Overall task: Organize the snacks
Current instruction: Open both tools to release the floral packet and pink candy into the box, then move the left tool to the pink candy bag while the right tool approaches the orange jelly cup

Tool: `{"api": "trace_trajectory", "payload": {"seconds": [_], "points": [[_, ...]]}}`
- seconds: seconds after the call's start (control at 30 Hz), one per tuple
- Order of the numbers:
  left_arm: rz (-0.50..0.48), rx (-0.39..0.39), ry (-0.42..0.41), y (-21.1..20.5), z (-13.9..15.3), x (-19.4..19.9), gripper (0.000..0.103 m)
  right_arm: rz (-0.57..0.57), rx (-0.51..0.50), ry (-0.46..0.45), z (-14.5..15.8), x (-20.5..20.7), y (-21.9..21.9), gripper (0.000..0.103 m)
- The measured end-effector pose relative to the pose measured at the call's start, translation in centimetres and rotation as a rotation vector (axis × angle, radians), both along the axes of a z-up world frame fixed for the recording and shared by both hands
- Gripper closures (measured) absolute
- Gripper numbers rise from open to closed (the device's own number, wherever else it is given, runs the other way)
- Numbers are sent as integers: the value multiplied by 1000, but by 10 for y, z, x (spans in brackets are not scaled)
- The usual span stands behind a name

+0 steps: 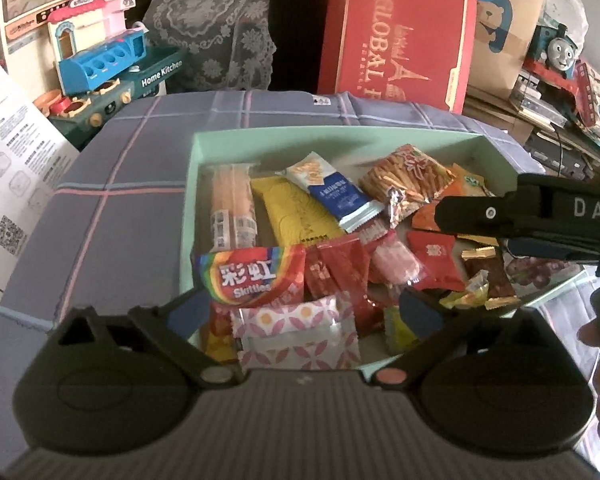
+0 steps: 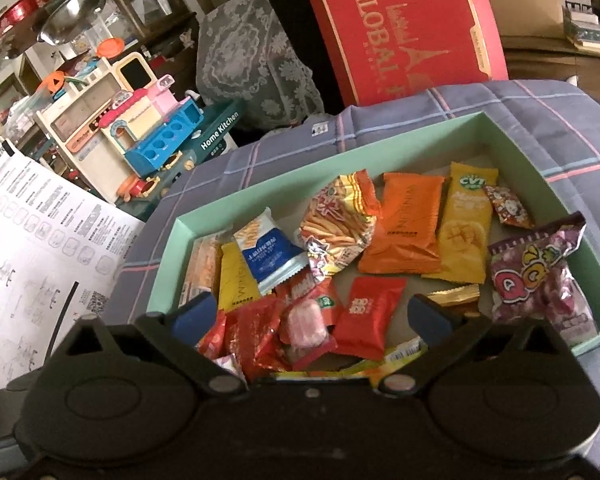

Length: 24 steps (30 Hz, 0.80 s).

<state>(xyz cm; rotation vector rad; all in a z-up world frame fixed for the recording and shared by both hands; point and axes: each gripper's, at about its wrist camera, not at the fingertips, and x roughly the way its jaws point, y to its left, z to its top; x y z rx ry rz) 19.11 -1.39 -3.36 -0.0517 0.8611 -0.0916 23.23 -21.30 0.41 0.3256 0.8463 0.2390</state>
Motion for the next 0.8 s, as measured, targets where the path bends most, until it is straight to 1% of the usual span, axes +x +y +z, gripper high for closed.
{"api": "trace_trajectory", "payload": {"seconds": [0.27, 0.6, 0.8], "points": [[-15, 11, -11, -8, 9, -17, 0, 1, -2, -23, 11, -19, -4, 0], [-38, 20, -25, -21, 22, -43, 0, -30, 13, -44, 22, -55, -24, 0], [-58, 21, -9, -30, 22, -61, 0, -65, 23, -39, 18, -80, -42, 0]]}}
